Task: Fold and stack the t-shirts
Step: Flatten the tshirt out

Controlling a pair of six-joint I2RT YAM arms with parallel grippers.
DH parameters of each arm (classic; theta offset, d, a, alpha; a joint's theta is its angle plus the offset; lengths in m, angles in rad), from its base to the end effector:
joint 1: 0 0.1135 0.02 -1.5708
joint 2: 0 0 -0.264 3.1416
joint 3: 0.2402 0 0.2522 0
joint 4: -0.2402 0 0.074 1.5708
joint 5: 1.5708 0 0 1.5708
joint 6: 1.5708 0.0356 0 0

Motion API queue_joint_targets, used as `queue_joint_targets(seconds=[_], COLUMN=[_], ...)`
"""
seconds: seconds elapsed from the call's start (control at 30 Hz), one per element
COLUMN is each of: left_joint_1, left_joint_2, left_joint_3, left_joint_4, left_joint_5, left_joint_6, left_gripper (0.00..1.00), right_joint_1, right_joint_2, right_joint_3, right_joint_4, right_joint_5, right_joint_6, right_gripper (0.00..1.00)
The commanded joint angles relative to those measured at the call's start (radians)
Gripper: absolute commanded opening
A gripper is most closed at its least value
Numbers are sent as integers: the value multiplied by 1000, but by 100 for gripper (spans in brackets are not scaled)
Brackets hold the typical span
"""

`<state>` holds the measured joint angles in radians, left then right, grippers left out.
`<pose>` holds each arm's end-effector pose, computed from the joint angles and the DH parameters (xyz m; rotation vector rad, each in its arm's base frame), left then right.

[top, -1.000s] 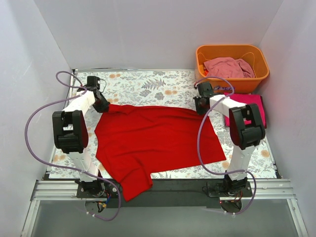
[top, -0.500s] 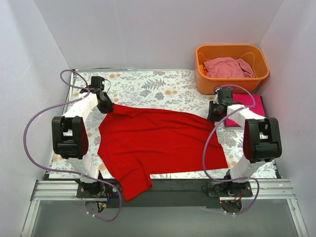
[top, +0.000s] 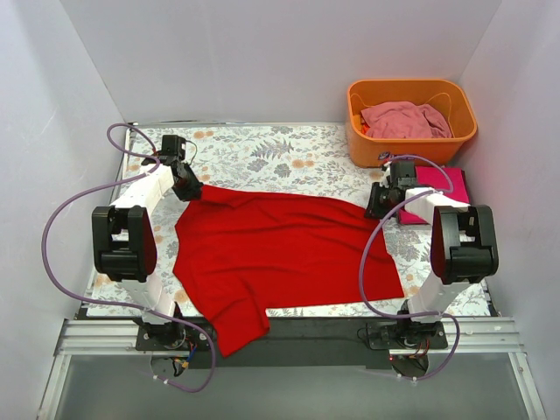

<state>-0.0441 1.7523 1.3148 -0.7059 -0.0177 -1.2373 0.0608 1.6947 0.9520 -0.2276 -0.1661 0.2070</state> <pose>0.3601 -0.0153 0.2240 -1.5599 2.2874 -0.3395 0.3343 0.0262 0.1640 0.1207 2.5485 0.3158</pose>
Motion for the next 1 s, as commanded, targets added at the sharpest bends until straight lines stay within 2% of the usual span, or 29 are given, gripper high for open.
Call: queue_joint_targets(seconds=[0.0, 0.23, 0.6, 0.97], left_joint_1=[3, 3, 3, 3], left_joint_2=[-40, -37, -31, -33], left_joint_3=[8, 11, 26, 31], left_joint_4=[8, 6, 2, 0], left_joint_5=[4, -18, -14, -10], left_joint_6=[-1, 1, 6, 9], left_gripper=[0, 0, 0, 0], right_joint_1=[1, -3, -46, -47], right_joint_2=[37, 117, 68, 65], right_joint_3=[11, 91, 114, 116], right_joint_4=[14, 50, 175, 177], right_joint_5=[-35, 66, 23, 111], right_joint_6=[2, -9, -32, -92], right_gripper=[31, 31, 34, 47])
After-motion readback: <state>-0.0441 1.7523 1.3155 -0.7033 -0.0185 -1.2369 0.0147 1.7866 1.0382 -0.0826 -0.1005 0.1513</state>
